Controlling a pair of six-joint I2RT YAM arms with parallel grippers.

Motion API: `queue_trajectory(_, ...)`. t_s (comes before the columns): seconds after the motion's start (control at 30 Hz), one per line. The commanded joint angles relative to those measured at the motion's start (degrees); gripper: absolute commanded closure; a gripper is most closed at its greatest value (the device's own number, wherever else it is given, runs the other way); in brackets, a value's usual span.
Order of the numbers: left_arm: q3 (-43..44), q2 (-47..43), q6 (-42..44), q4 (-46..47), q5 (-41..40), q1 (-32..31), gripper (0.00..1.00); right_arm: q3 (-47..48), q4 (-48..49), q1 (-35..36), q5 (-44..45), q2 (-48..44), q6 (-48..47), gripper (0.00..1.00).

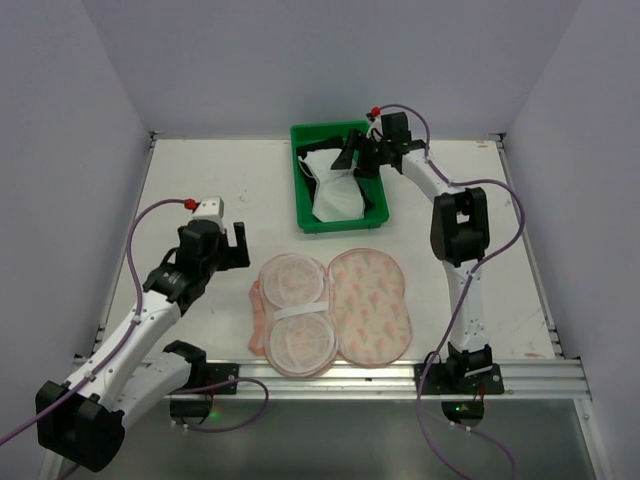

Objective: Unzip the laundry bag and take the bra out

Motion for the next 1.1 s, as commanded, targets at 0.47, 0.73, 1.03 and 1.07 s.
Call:
queue_trajectory(0.47, -5.61, 3.57, -13.19, 3.26, 19.71, 0.58, 0.0, -36.0, -0.58, 0.33, 15.34, -48.25, -3.73, 0.02)
queue_trajectory(0.73, -13.34, 7.17, -17.58, 10.11, 25.08, 0.5, 0.08, -64.3, 4.61, 1.91, 10.95, -67.94, -1.35, 0.03)
queue_trajectory(1.03, -18.88, 10.34, -20.05, 16.53, 30.8, 0.32, 0.3, -83.21, 5.76, 3.67, 7.6, -79.99, 1.19, 0.03)
queue_trajectory(1.07, -19.23, 10.51, -20.31, 17.58, 31.76, 0.23, 0.32, -84.35, 6.11, 3.76, 7.69, -80.61, 2.15, 0.03)
